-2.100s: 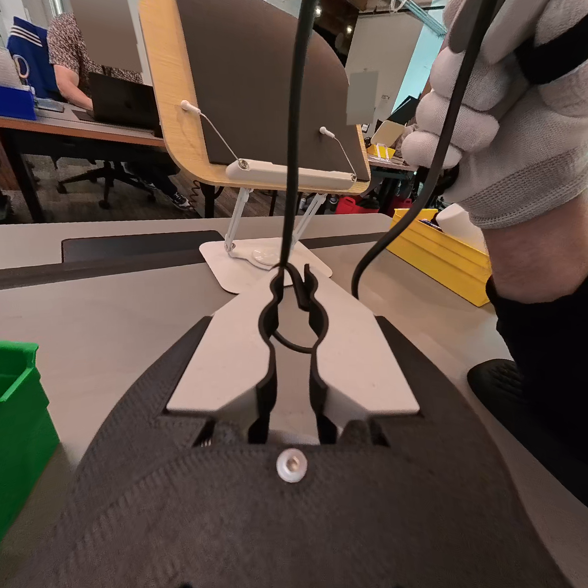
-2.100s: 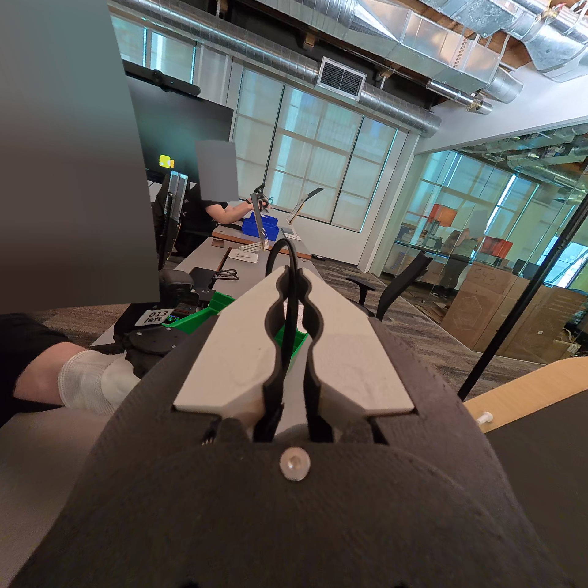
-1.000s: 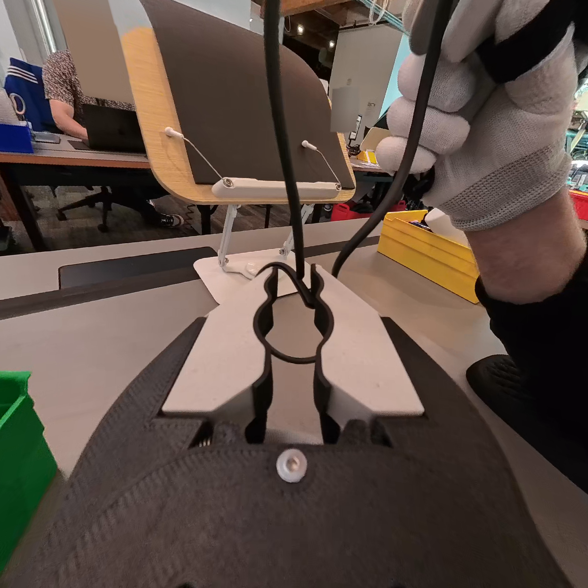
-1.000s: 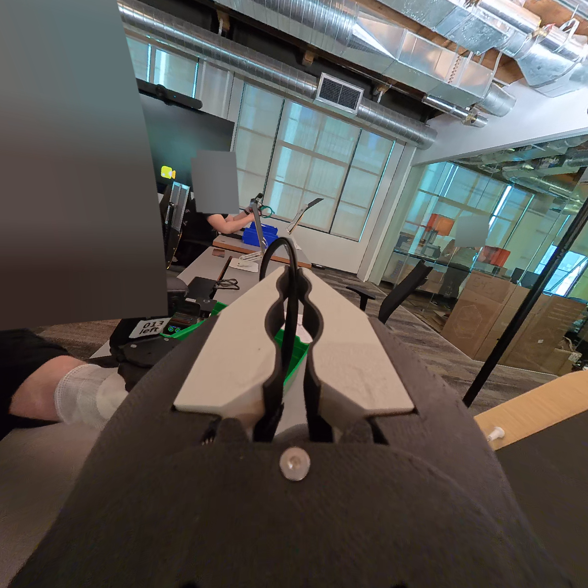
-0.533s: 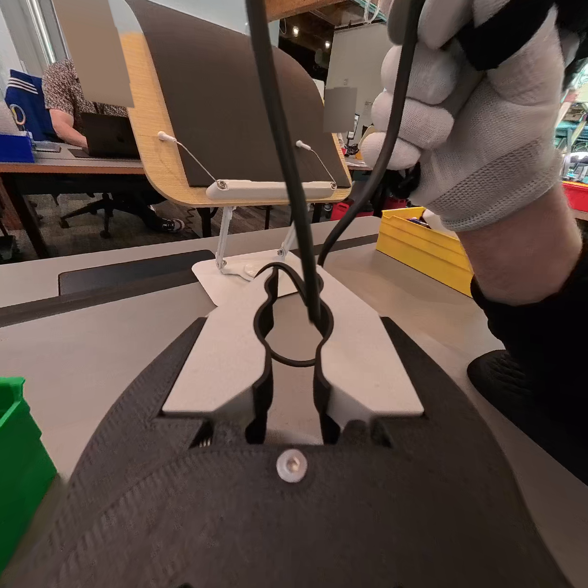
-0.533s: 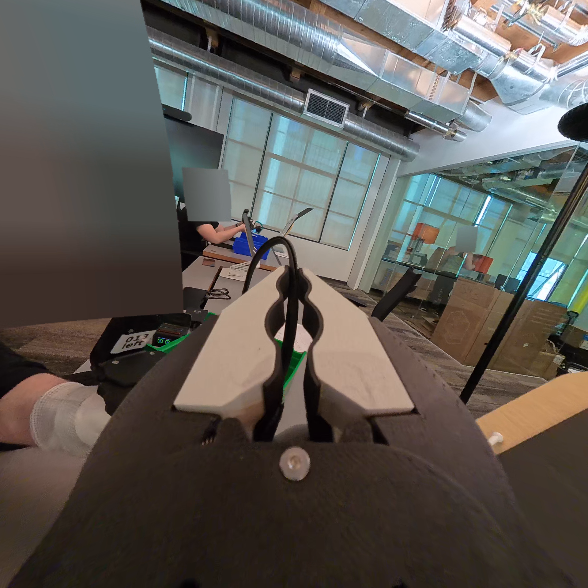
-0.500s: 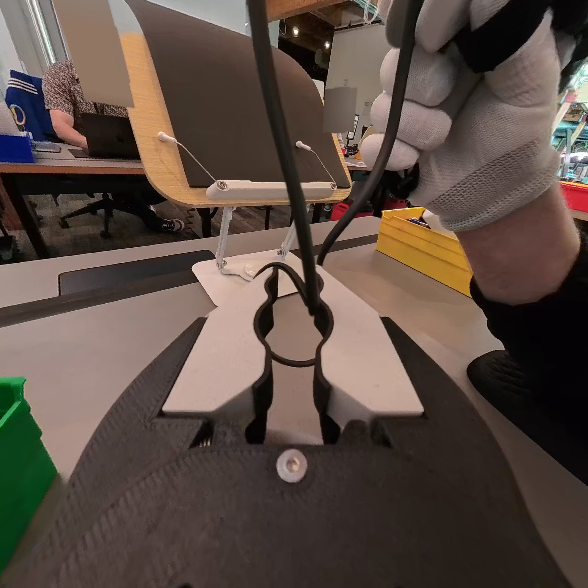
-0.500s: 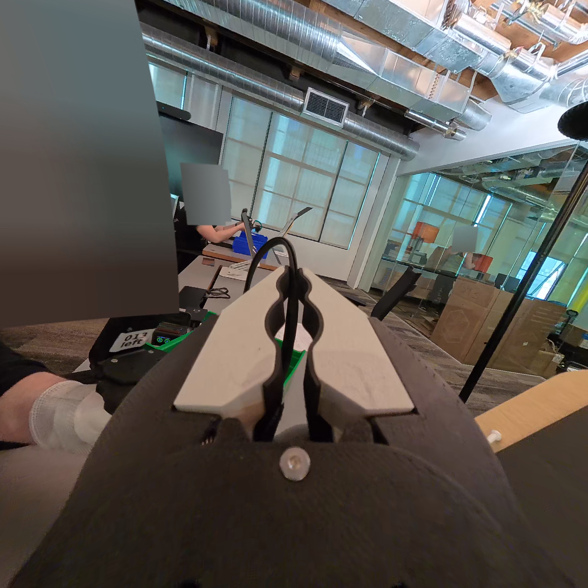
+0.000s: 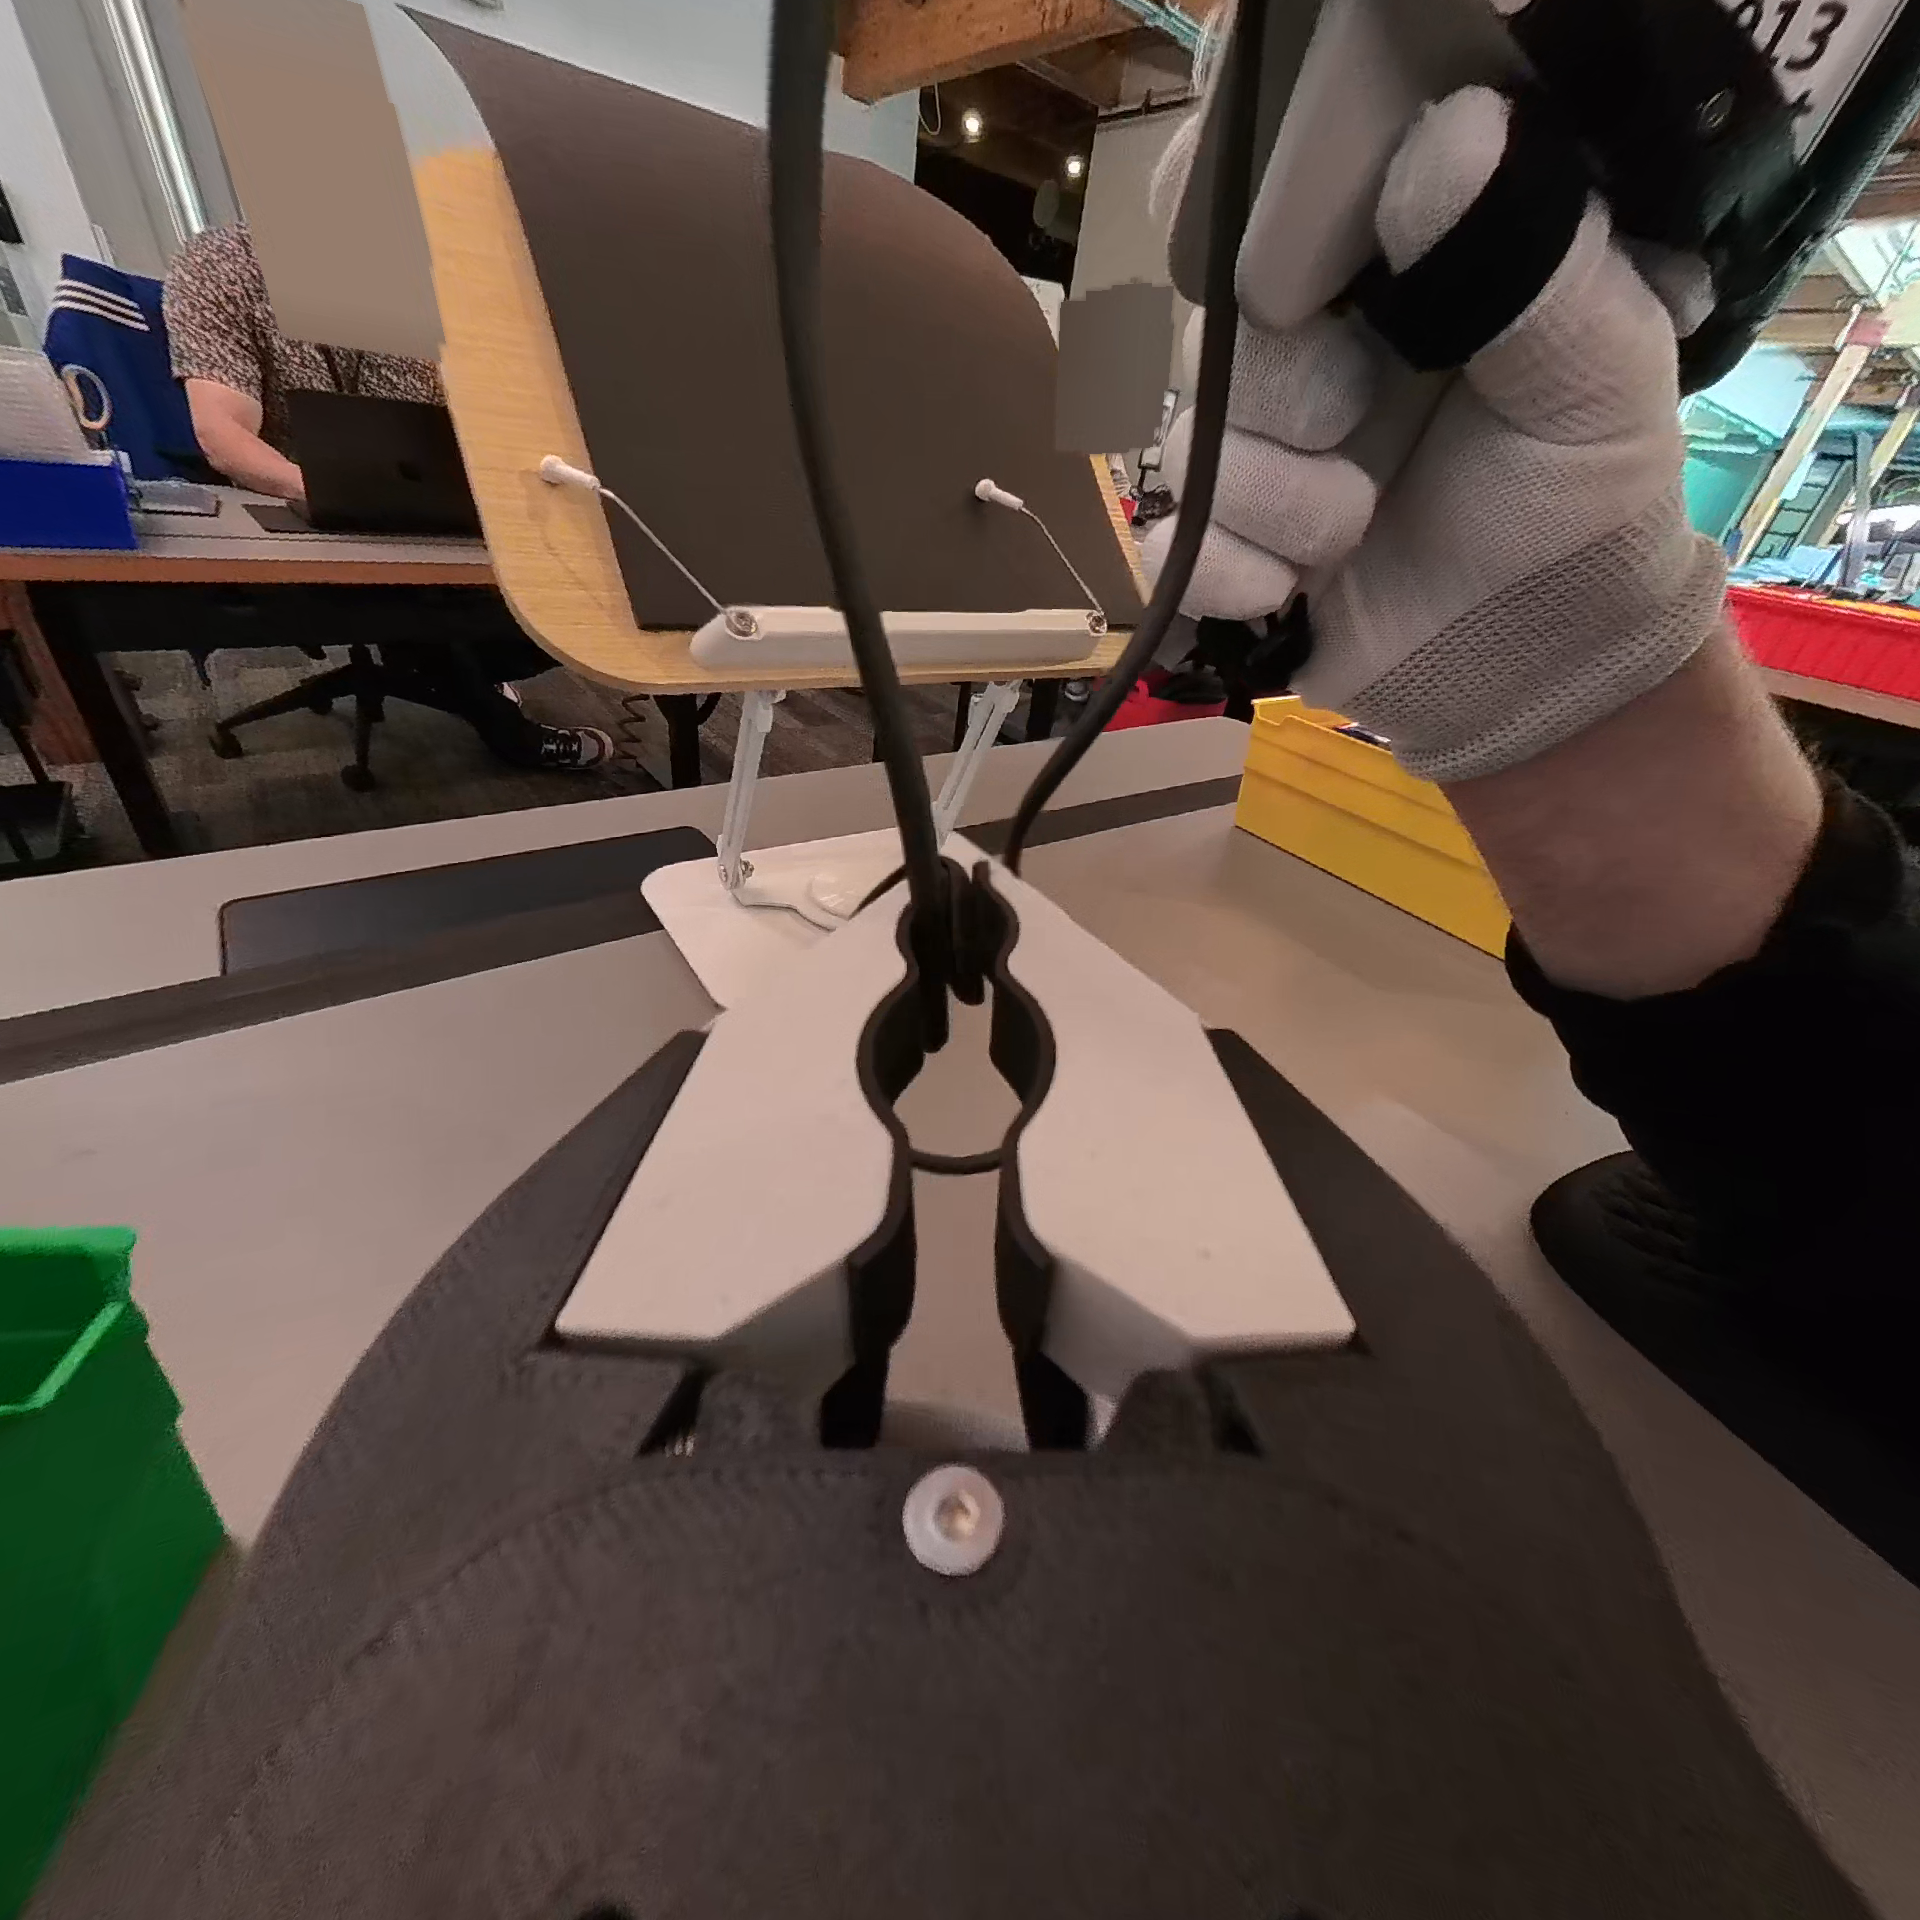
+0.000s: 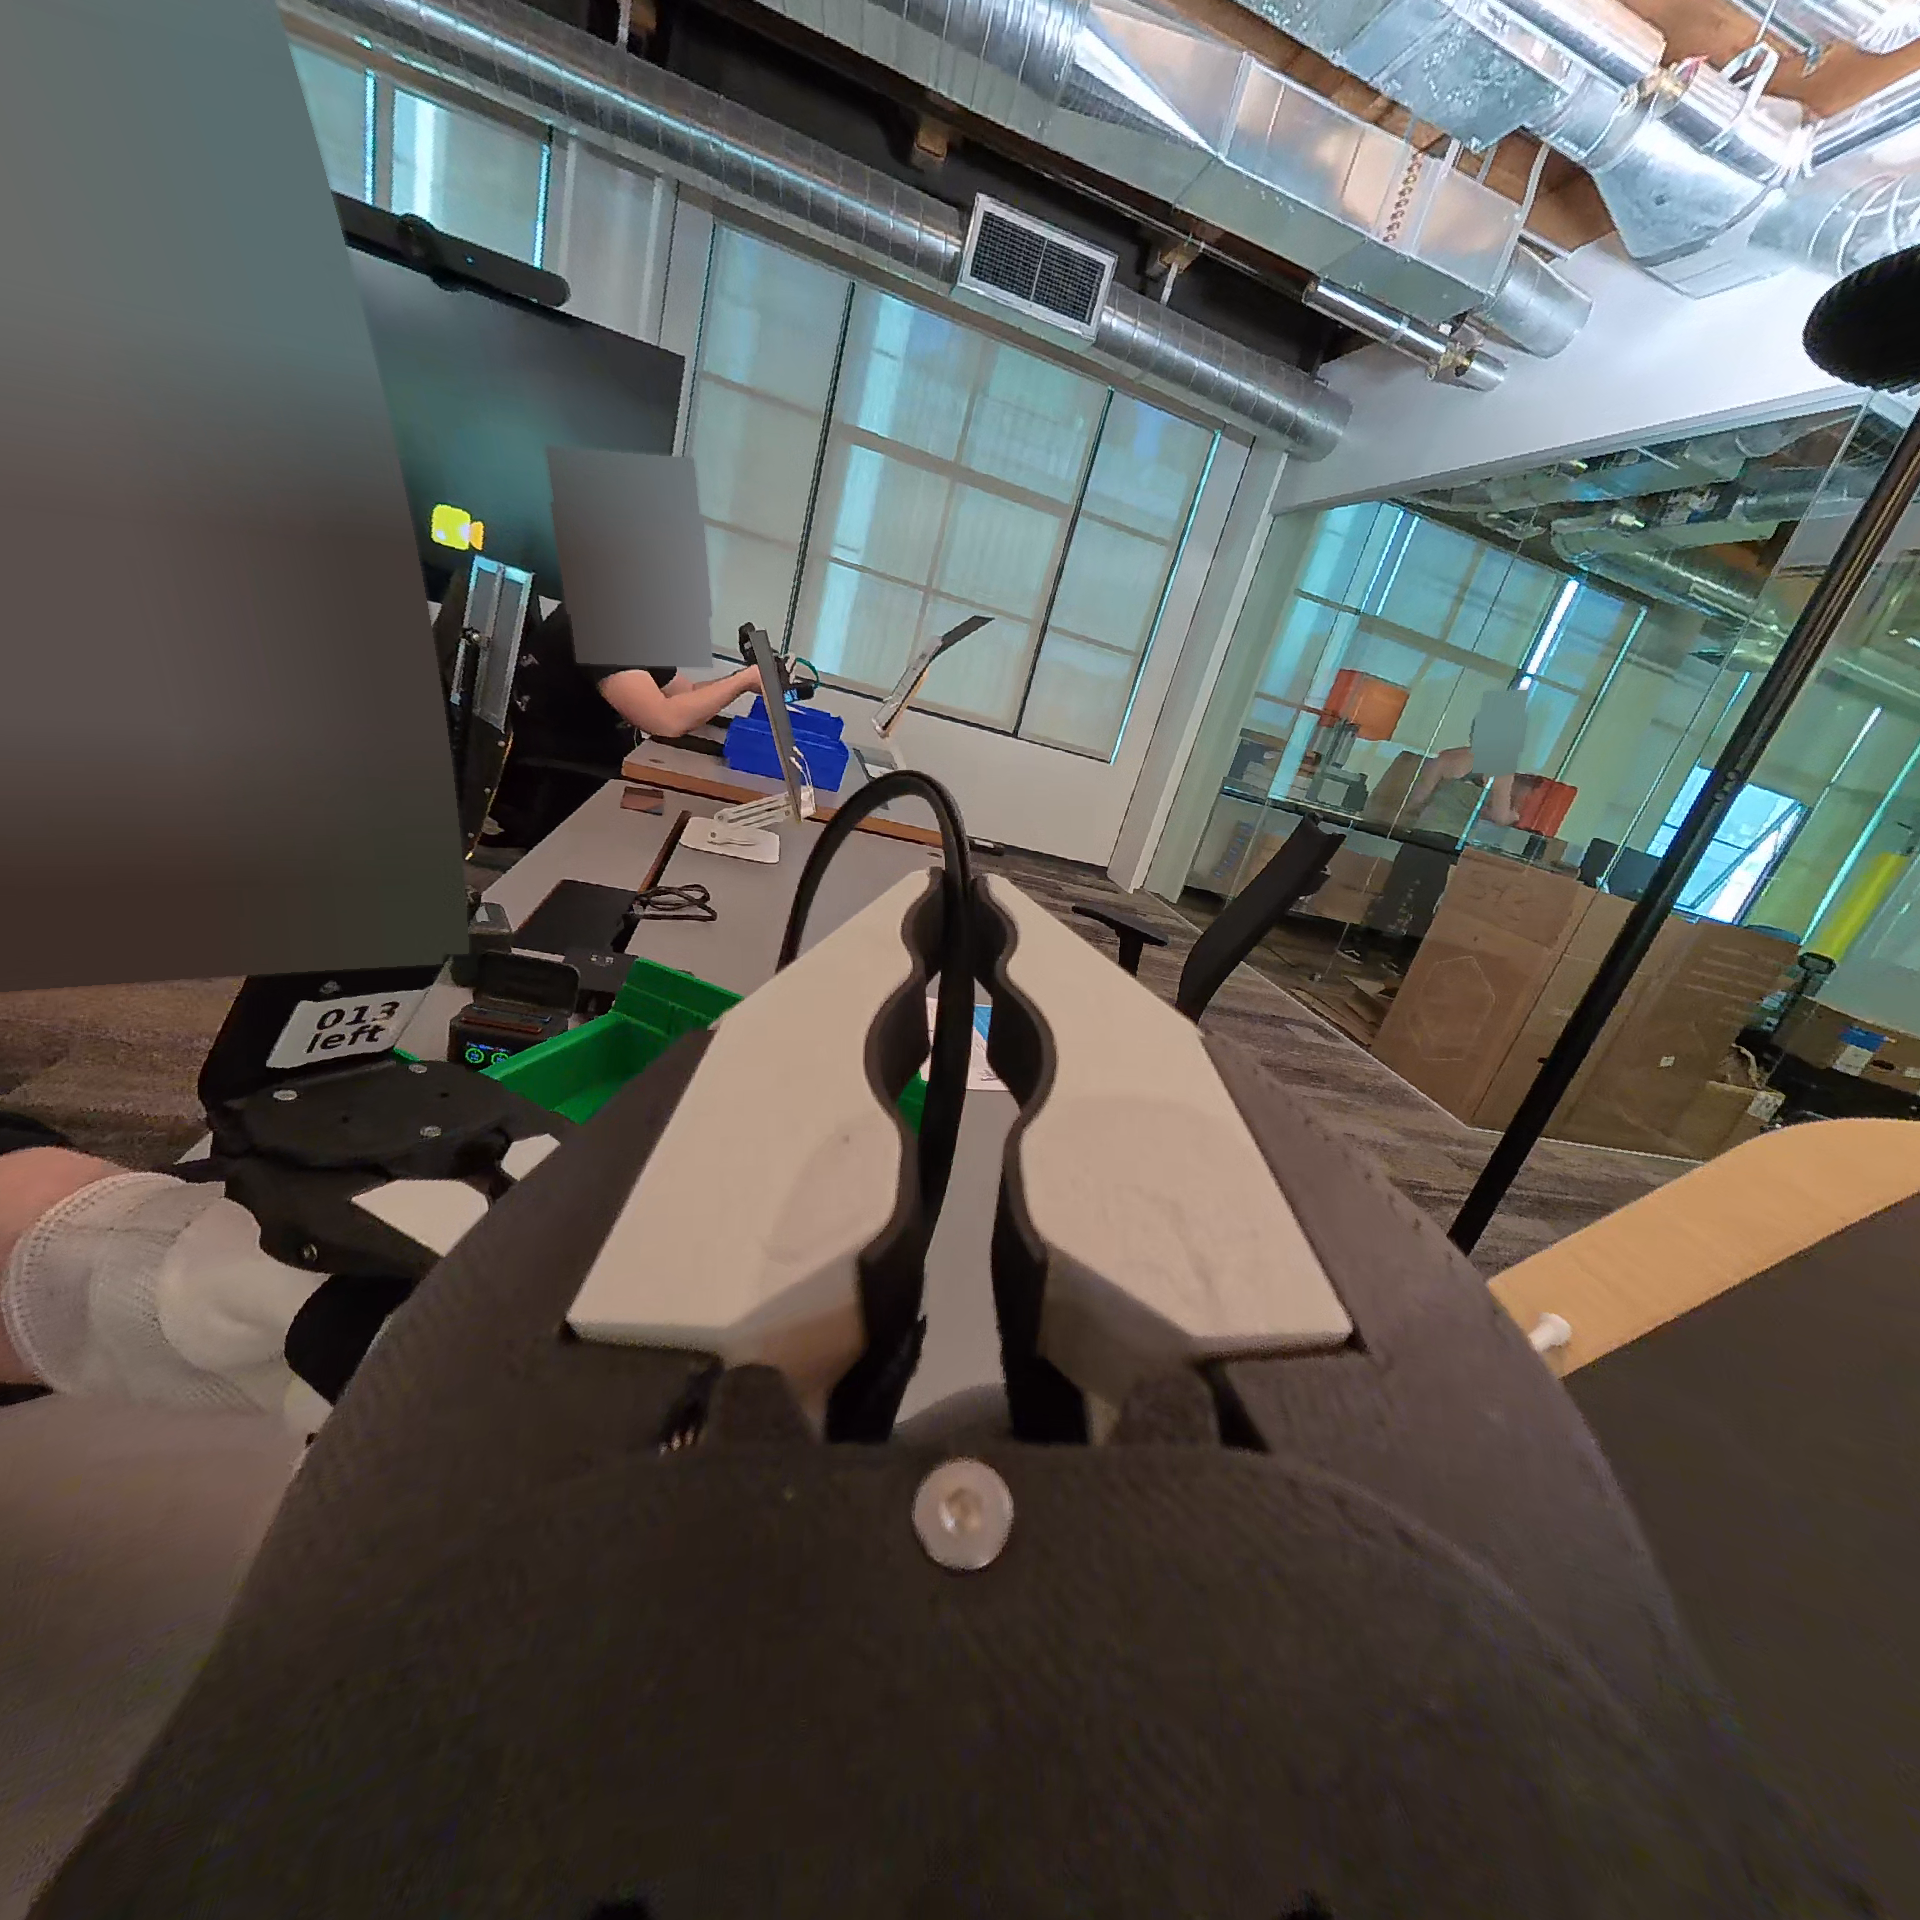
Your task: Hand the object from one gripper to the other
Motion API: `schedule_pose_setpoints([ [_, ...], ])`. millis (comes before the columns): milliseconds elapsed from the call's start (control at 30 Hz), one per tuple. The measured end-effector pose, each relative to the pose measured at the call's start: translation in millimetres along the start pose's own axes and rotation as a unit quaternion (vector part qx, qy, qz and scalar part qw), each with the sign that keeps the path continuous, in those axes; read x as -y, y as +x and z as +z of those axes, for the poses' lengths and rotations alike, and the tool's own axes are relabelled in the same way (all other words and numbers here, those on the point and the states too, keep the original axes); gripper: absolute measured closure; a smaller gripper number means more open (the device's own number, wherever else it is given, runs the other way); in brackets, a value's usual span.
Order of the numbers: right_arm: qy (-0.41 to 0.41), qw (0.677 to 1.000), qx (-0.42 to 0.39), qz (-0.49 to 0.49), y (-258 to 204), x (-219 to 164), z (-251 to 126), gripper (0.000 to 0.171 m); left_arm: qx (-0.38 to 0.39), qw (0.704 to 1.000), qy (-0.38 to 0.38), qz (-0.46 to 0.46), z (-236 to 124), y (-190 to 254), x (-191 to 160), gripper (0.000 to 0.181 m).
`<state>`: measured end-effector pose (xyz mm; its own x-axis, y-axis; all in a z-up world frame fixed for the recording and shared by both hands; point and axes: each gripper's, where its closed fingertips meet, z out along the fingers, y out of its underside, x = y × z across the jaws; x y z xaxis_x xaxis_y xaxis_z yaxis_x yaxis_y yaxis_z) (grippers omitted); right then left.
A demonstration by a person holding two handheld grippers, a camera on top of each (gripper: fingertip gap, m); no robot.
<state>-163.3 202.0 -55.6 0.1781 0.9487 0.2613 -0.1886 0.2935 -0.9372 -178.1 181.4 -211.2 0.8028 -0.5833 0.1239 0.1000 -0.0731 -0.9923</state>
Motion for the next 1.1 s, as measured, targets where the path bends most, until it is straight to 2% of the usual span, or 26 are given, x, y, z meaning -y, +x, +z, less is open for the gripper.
schedule_pose_setpoints([
  [133,-0.014,1.0,0.0,0.005,8.0,-6.1,-6.3,0.17,0.011,0.999,-0.03,0.018,-5.2,-11.0,2.8,0.179],
  [267,-0.059,0.998,0.013,0.032,16.1,-26.1,-12.1,0.169,0.019,0.993,-0.088,0.081,-16.0,-27.3,18.0,0.18],
  [300,-0.073,0.997,0.017,0.033,16.8,-32.3,-13.7,0.164,0.017,0.989,-0.107,0.097,-18.8,-30.7,22.2,0.18],
  [367,-0.093,0.995,0.025,0.028,16.8,-39.4,-17.5,0.144,0.008,0.98,-0.145,0.134,-24.1,-35.6,30.0,0.18],
  [500,-0.1,0.993,0.053,0.016,9.1,-32.2,-29.0,0.119,-0.012,0.947,-0.219,0.234,-31.1,-39.9,44.8,0.18],
  [600,-0.091,0.994,0.066,0.002,0.4,-17.9,-34.5,0.115,-0.053,0.902,-0.27,0.333,-31.2,-29.1,52.8,0.18],
  [733,-0.093,0.986,0.135,0.011,-38.7,-16.0,-21.2,0.106,-0.125,0.804,-0.314,0.489,-25.9,1.4,59.5,0.18],
  [833,-0.099,0.973,0.201,0.061,-66.2,-26.3,-10.4,0.11,-0.181,0.736,-0.315,0.571,-22.3,30.5,66.8,0.18],
  [900,-0.112,0.96,0.241,0.085,-79.2,-37.7,-8.8,0.113,-0.189,0.696,-0.309,0.62,-18.8,40.6,76.7,0.18],
  [967,-0.129,0.948,0.272,0.098,-89.4,-47.1,-11.1,0.117,-0.193,0.664,-0.301,0.656,-16.2,47.2,84.7,0.18],
  [1100,-0.151,0.949,0.266,0.079,-92.1,-55.4,-8.8,0.117,-0.199,0.61,-0.294,0.709,-16.1,53.1,85.8,0.18],
])
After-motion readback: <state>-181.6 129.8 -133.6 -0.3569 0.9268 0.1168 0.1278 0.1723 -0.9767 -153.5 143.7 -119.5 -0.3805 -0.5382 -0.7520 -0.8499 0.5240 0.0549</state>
